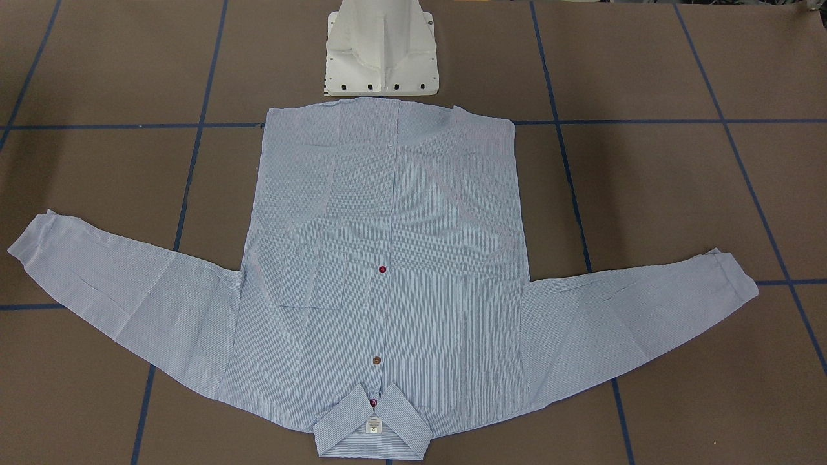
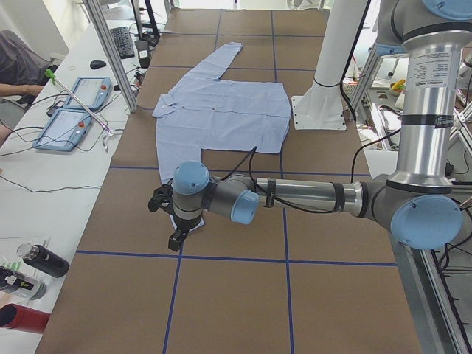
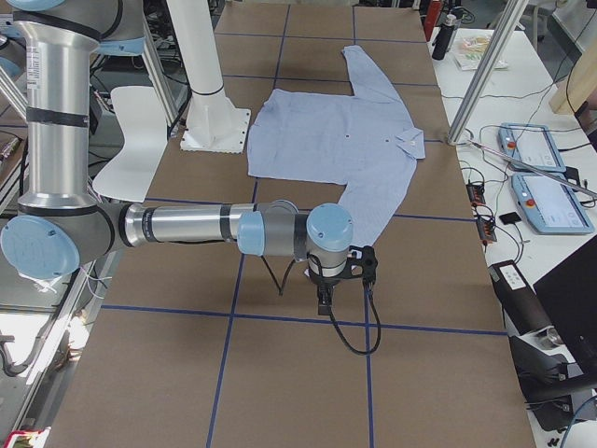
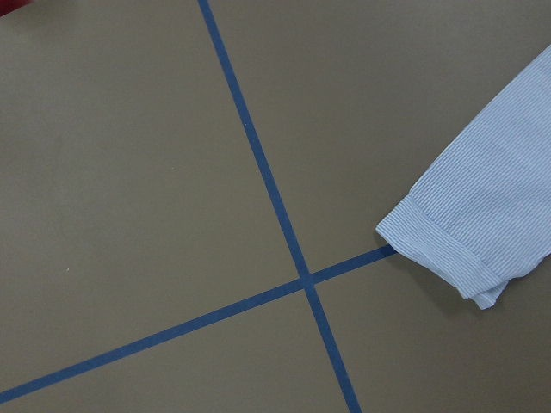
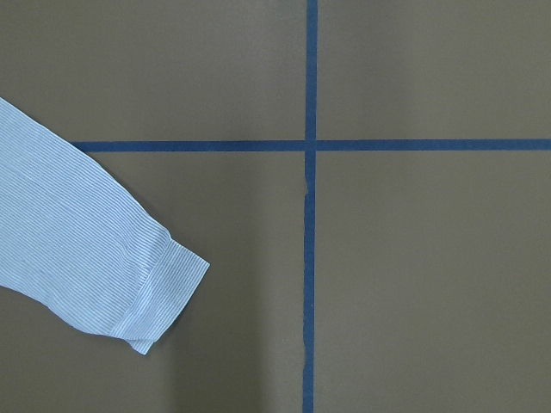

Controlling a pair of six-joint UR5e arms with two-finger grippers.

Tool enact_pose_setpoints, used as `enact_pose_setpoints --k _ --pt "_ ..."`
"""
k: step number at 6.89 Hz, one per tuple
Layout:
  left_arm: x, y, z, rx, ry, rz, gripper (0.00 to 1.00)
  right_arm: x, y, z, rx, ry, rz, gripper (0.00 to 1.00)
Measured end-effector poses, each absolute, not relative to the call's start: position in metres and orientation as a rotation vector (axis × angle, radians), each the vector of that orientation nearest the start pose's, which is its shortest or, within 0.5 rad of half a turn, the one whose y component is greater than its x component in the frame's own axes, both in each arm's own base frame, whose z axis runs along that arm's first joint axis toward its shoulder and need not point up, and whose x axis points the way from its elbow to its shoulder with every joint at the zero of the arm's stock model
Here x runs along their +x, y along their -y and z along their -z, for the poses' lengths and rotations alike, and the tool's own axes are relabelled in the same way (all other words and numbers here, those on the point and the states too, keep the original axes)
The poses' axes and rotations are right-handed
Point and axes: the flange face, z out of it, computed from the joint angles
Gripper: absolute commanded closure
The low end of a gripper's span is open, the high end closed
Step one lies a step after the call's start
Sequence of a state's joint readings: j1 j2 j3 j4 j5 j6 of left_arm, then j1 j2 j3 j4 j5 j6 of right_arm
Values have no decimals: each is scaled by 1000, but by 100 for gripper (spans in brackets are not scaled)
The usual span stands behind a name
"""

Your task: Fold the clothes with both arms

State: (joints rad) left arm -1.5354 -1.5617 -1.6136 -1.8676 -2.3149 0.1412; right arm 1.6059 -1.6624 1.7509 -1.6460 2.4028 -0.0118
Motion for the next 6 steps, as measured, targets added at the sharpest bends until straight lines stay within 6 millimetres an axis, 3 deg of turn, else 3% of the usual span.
enact_pose_setpoints --k 2,4,6 --pt "-52 489 -592 397 -727 -289 0 76 449 -622 30 829 -16 0" --pt "-51 483 -575 390 -772 -214 0 74 449 -627 53 827 -2 0" --pt "-49 483 -562 414 -791 -201 0 59 450 -641 69 829 22 0"
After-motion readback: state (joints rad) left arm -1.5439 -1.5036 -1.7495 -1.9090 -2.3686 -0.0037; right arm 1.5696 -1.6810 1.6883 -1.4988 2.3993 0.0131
